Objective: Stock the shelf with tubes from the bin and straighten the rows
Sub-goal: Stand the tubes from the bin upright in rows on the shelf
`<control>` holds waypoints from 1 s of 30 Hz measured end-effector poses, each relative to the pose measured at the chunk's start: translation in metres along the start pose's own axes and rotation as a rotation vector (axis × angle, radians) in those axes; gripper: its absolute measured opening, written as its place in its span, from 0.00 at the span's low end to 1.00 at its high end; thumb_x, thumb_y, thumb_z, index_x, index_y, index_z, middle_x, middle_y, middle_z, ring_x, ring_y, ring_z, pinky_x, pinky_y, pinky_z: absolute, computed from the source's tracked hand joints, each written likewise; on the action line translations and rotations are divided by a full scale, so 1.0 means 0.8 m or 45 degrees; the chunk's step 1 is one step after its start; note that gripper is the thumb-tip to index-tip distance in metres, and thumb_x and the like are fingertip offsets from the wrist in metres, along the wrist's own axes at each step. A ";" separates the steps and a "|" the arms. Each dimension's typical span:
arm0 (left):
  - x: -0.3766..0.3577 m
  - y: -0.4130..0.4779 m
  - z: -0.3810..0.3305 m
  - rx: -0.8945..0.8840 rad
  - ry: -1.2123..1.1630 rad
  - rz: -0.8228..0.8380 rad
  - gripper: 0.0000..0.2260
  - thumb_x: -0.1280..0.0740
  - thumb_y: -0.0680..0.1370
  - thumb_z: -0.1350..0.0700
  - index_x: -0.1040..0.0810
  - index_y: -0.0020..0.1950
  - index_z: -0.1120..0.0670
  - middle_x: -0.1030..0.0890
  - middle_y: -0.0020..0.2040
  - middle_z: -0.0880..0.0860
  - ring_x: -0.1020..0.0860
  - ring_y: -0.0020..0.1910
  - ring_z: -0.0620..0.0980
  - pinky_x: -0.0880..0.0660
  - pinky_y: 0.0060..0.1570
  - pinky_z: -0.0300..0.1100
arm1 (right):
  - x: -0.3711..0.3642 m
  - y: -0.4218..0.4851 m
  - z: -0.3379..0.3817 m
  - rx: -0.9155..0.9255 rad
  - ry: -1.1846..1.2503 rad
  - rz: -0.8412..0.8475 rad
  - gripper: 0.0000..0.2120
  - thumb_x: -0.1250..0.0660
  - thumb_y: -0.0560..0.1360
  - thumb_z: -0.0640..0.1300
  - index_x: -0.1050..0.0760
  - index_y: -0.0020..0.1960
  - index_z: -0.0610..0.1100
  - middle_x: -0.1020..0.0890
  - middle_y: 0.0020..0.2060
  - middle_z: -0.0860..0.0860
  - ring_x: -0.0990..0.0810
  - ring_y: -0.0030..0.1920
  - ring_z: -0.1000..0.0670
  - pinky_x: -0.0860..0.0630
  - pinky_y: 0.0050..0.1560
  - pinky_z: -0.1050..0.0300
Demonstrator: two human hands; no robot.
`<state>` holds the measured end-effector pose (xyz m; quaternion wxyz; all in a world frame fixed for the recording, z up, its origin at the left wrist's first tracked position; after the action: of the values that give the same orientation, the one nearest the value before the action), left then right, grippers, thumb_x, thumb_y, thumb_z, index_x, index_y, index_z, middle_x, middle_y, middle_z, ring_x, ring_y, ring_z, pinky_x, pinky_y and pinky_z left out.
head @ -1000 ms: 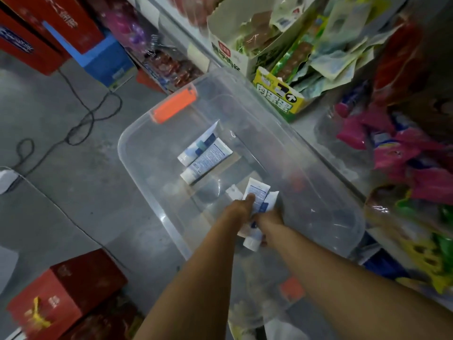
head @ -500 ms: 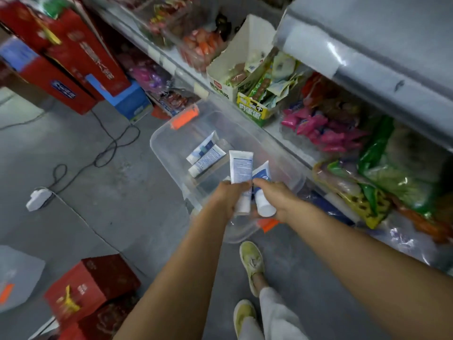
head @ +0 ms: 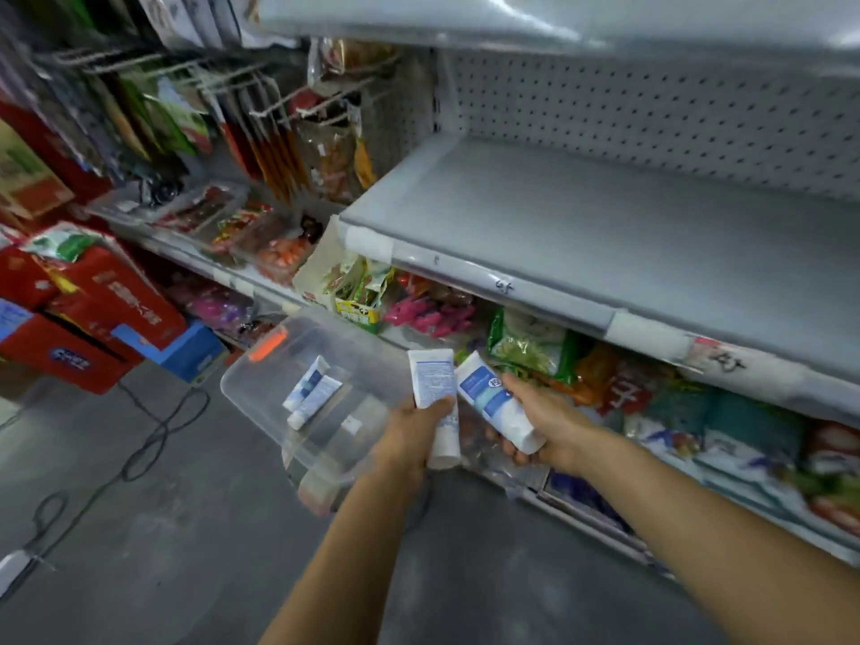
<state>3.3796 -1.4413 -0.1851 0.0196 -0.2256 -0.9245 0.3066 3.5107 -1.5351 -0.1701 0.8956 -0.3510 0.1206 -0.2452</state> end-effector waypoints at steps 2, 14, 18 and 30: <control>-0.049 -0.032 -0.006 -0.054 0.025 0.063 0.10 0.35 0.79 0.65 0.24 0.60 0.61 0.19 0.40 0.56 0.20 0.29 0.48 0.24 0.29 0.39 | 0.044 -0.034 -0.001 0.021 0.033 0.006 0.19 0.41 0.80 0.56 0.24 0.53 0.41 0.22 0.29 0.43 0.27 0.22 0.48 0.35 0.20 0.65; -0.353 -0.271 -0.002 -0.359 -0.024 0.252 0.13 0.26 0.71 0.63 0.20 0.55 0.59 0.16 0.47 0.61 0.18 0.42 0.58 0.20 0.45 0.53 | 0.340 -0.304 -0.006 0.537 -0.150 -0.057 0.15 0.30 0.73 0.38 0.23 0.60 0.46 0.18 0.41 0.44 0.23 0.34 0.48 0.30 0.29 0.59; -0.442 -0.342 -0.019 -0.481 0.014 0.344 0.18 0.24 0.70 0.61 0.21 0.58 0.57 0.15 0.49 0.60 0.17 0.45 0.59 0.20 0.49 0.58 | 0.425 -0.390 0.016 0.726 -0.326 -0.271 0.19 0.27 0.70 0.40 0.24 0.58 0.51 0.17 0.50 0.46 0.20 0.41 0.48 0.25 0.36 0.55; -0.604 -0.483 -0.112 -0.864 0.211 0.529 0.12 0.33 0.75 0.62 0.25 0.58 0.55 0.19 0.45 0.56 0.23 0.34 0.49 0.25 0.30 0.41 | 0.576 -0.550 0.067 1.107 -0.091 -0.771 0.10 0.30 0.72 0.41 0.28 0.50 0.49 0.22 0.40 0.49 0.26 0.34 0.52 0.30 0.32 0.59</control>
<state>3.6724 -1.8728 0.1596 -0.0438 -0.4252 -0.9032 -0.0379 3.7673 -2.0250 0.1511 0.8512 0.0253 -0.1294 -0.5080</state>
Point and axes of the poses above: each hand's wrist, its own y-axis towards the middle knuckle, its own x-axis out of the back of the hand, z = x × y, the point moved 10 cm from there along y, towards the middle knuckle
